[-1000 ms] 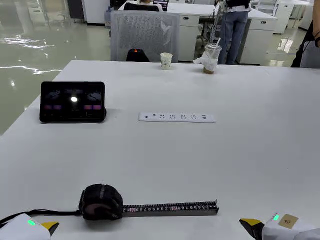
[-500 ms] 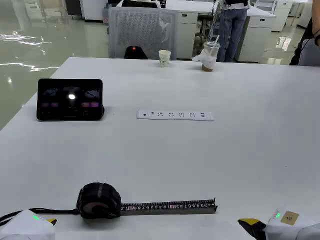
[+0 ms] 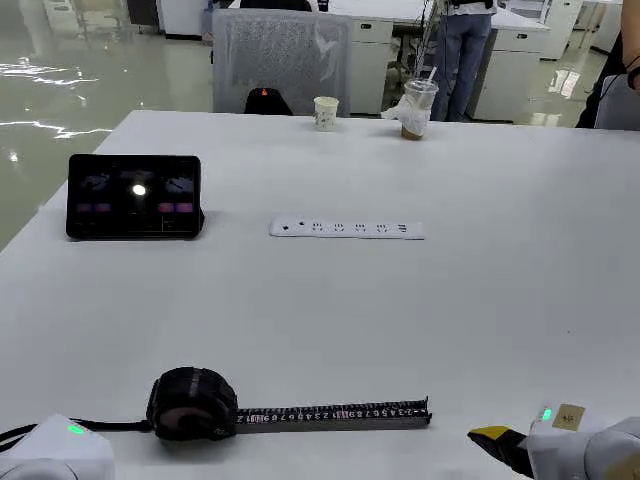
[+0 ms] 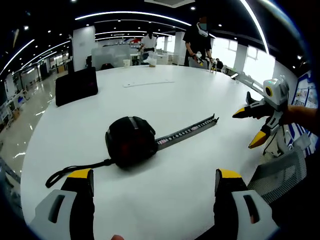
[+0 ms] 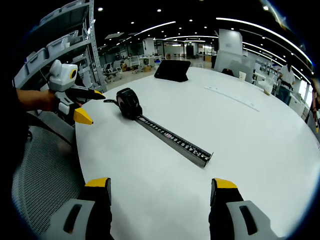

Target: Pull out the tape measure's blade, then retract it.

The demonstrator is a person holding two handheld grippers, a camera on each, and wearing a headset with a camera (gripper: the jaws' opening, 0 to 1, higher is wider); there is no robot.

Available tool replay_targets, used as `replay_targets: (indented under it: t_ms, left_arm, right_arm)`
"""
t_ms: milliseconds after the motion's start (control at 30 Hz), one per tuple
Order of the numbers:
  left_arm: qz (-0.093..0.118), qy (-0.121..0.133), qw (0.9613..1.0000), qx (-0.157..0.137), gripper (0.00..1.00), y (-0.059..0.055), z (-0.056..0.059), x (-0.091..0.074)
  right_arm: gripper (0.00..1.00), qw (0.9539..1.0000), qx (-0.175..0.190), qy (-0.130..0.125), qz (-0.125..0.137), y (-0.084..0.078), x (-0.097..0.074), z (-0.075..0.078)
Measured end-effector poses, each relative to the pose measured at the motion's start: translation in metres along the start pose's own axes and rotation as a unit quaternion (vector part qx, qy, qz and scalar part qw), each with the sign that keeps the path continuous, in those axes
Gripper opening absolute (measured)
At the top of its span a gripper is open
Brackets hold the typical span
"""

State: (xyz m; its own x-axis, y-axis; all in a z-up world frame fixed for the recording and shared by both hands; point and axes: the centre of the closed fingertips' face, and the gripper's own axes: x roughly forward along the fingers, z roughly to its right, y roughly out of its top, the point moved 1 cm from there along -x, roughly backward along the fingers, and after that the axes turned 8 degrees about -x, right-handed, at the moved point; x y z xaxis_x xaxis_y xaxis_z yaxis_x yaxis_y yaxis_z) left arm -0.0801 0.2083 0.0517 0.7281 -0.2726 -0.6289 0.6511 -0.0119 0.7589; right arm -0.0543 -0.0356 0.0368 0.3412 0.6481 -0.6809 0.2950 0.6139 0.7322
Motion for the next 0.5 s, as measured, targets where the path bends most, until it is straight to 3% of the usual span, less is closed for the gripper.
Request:
replay_targets:
  t_ms: [500]
  left_arm:
    - [0.007,0.010,0.9999,0.007,0.99,0.013,-0.006,0.010]
  right_arm:
    - [0.72,0.9983,-0.052,0.023,-0.015,-0.002,0.008,0.018]
